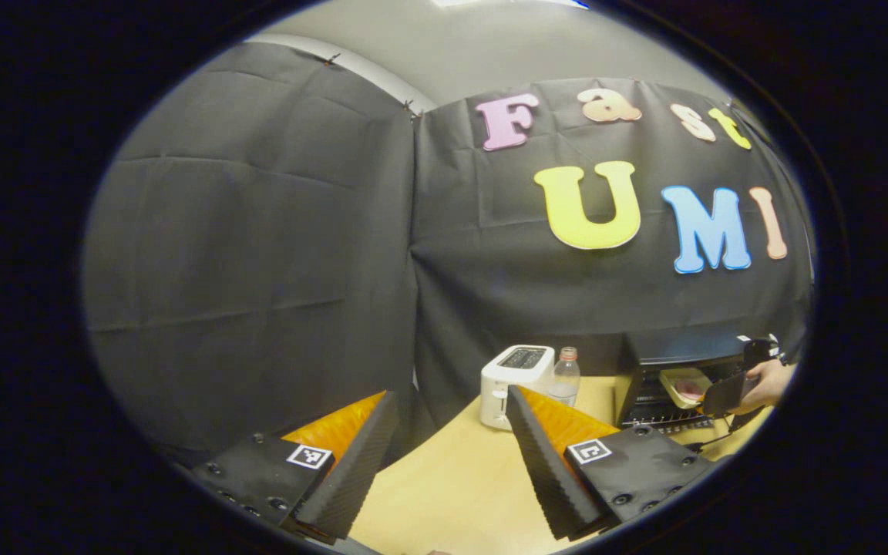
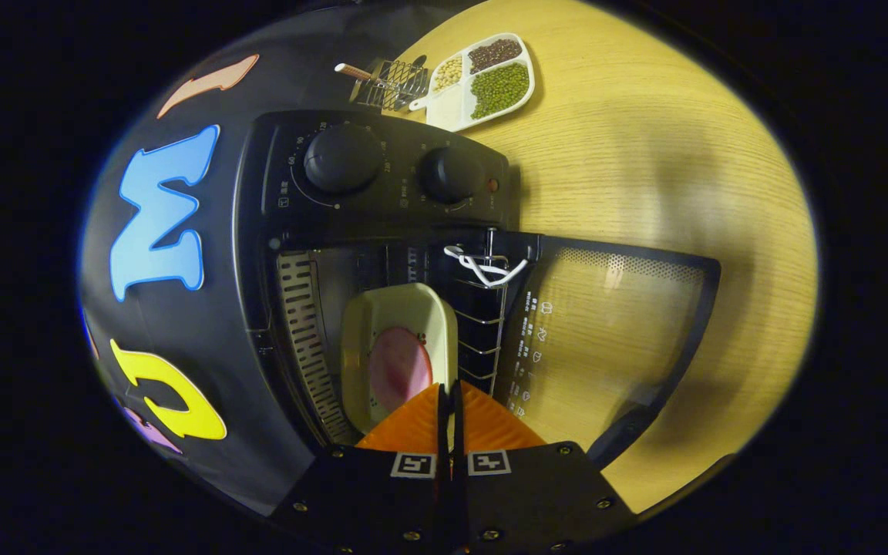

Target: Open the electric oven with the left hand, put the food in, and close the electric oven.

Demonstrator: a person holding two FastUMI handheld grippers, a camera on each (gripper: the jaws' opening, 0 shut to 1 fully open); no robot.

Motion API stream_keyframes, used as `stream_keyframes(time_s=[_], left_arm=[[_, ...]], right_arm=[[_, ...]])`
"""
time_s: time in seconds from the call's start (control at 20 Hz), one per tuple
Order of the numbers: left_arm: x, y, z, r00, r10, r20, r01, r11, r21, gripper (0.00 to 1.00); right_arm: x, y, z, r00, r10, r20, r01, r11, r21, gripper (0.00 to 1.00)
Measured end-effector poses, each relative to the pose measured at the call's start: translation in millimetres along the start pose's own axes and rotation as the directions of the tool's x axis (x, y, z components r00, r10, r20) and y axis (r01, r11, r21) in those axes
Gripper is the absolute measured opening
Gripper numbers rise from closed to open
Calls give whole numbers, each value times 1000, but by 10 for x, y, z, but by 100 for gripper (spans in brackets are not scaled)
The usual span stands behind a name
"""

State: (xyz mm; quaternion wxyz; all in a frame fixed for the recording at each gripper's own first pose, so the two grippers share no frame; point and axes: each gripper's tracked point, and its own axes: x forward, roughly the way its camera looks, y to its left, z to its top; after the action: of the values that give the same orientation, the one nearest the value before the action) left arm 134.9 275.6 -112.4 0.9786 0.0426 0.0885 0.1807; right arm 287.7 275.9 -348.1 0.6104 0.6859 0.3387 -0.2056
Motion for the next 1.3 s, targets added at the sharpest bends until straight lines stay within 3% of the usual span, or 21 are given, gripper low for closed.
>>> stream_keyframes(time_s=[0.2, 0.4, 0.45, 0.5, 0.55, 0.6, 0.65, 0.7, 0.8, 0.85, 0.95, 1.0, 1.05, 1.3], left_arm=[[-67, 88, -4, 1000, 29, 1, -29, 1000, 10, 100], [-107, 58, 30, 1000, 29, 6, -30, 1000, 10, 100], [-123, 31, 44, 1000, 22, 8, -22, 1000, 8, 100], [-111, -30, 65, 1000, 12, 14, -12, 1000, 7, 100], [-116, -90, 84, 1000, -2, 18, 2, 1000, 9, 100], [-114, -156, 84, 1000, -17, 22, 17, 1000, 12, 100], [-111, -230, 96, 999, -34, 27, 34, 999, 11, 100], [-112, -307, 90, 998, -50, 31, 49, 999, 6, 90], [-134, -480, 48, 996, -86, 24, 86, 996, -15, 97], [-137, -577, 18, 994, -106, 18, 107, 994, -26, 100], [-134, -803, -63, 989, -148, 6, 148, 988, -38, 100], [-129, -929, -100, 985, -174, 3, 174, 984, -38, 95], [-137, -1061, -145, 980, -200, -4, 200, 979, -31, 100], [-266, -1700, -272, 945, -325, -36, 325, 946, -2, 100]], right_arm=[[97, 97, -41, 999, 37, -1, -37, 999, 31, 4], [23, 164, -173, 995, 94, -44, -92, 995, 37, 12], [-24, 206, -191, 992, 115, -53, -114, 993, 36, 28], [-74, 251, -200, 988, 141, -60, -140, 990, 33, 36], [-132, 281, -209, 986, 155, -65, -153, 988, 23, 58], [-191, 303, -198, 984, 165, -65, -165, 986, 2, 70], [-255, 323, -197, 983, 173, -68, -174, 984, -21, 90], [-328, 333, -173, 980, 184, -72, -187, 981, -45, 90], [-492, 325, -175, 973, 204, -105, -214, 973, -87, 91], [-588, 294, -165, 971, 203, -125, -218, 969, -118, 95], [-786, 186, -111, 968, 203, -144, -231, 950, -209, 96], [-884, 135, -66, 967, 208, -150, -241, 938, -248, 96], [-980, 82, -43, 963, 212, -165, -252, 928, -275, 96], [-1331, -348, 331, 970, 172, -173, -229, 886, -403, 96]])
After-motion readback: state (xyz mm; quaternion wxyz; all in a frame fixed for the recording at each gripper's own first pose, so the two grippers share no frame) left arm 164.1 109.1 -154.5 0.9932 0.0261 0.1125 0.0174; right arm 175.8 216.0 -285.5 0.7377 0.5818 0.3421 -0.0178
